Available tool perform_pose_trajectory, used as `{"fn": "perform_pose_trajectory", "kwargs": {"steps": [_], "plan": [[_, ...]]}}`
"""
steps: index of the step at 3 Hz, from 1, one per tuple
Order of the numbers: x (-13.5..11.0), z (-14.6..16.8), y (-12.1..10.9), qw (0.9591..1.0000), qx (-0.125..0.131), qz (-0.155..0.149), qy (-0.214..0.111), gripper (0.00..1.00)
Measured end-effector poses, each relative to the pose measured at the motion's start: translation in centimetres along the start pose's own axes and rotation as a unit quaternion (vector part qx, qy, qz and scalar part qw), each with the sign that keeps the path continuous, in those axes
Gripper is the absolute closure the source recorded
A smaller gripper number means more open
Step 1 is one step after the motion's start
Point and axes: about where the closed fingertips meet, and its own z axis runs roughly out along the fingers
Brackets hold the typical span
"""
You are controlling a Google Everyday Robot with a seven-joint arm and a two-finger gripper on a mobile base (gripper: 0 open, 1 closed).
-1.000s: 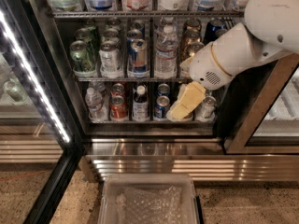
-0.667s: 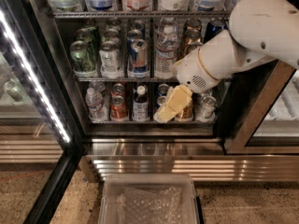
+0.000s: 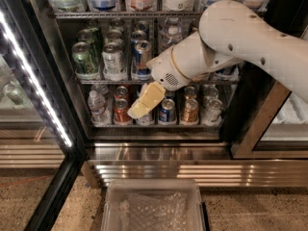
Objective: Pick 7up can from middle shelf of fridge
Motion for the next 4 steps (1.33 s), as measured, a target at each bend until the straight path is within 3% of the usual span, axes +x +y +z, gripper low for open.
{"fn": "perform_pose_trajectory", "kwargs": {"steps": [1,3,4], "plan": [[0.0,0.0,0.0,1.0,0.0,0.0,0.0,0.0],[-0.2,0.2,0.0,0.9999,0.007,-0.009,0.008,0.36],[-0.5,2.1,-1.0,0.9984,0.023,-0.039,0.033,0.18]]}}
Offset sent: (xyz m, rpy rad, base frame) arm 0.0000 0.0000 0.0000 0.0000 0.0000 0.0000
